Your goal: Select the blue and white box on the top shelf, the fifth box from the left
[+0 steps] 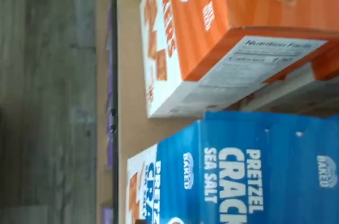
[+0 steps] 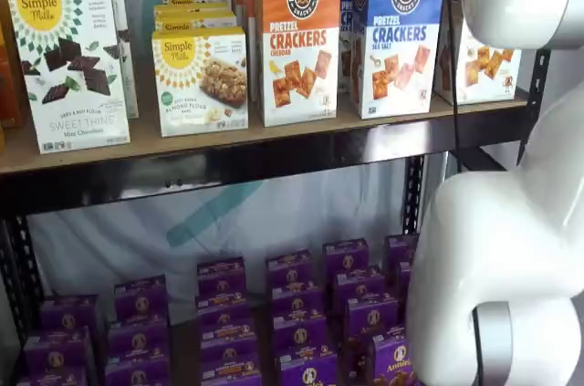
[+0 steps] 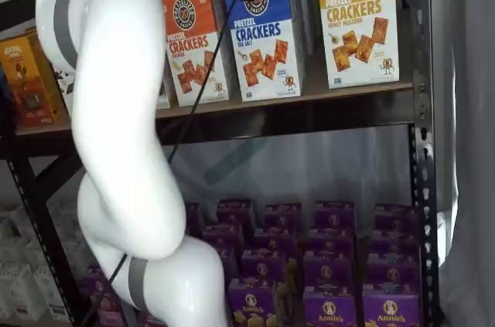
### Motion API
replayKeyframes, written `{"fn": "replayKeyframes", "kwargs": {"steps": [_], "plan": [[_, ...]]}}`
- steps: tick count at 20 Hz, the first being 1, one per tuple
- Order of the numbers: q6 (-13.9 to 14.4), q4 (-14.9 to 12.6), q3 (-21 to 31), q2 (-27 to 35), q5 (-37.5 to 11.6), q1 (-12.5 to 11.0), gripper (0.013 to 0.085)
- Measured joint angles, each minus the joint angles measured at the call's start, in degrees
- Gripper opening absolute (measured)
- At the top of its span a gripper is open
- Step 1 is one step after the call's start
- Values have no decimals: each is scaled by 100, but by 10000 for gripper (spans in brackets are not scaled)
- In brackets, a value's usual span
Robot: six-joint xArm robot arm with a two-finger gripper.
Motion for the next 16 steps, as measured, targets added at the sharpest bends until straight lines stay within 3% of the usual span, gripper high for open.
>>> {"fn": "replayKeyframes", "kwargs": {"steps": [9, 16], "plan": [[103, -613, -175, 214, 174, 322, 850], [143, -729, -305, 359, 386, 392, 850]]}}
